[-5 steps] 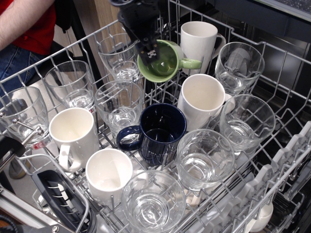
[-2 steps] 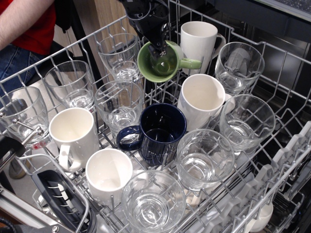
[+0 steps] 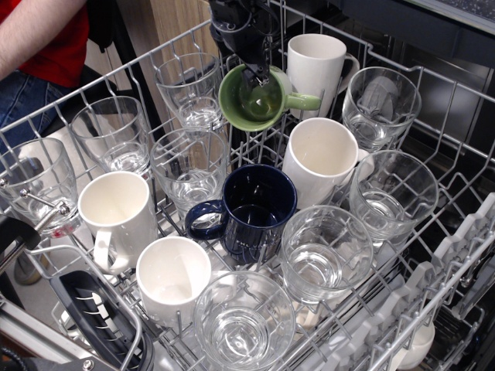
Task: Pick up green mug
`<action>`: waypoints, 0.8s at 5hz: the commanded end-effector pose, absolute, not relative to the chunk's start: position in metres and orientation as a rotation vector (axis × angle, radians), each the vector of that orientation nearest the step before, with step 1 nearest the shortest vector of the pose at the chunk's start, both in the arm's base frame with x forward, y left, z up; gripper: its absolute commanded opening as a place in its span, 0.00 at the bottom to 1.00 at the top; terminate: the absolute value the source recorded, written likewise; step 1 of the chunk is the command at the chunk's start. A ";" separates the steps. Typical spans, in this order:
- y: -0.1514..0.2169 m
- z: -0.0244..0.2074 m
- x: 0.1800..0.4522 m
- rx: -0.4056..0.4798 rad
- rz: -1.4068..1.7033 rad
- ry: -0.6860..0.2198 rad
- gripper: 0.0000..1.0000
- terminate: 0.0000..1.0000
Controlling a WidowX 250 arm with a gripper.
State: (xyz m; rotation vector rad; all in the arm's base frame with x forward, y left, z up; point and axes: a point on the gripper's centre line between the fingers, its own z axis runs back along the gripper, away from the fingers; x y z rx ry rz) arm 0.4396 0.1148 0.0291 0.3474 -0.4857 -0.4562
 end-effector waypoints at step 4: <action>0.122 0.025 0.492 0.406 -0.186 -0.475 0.00 0.00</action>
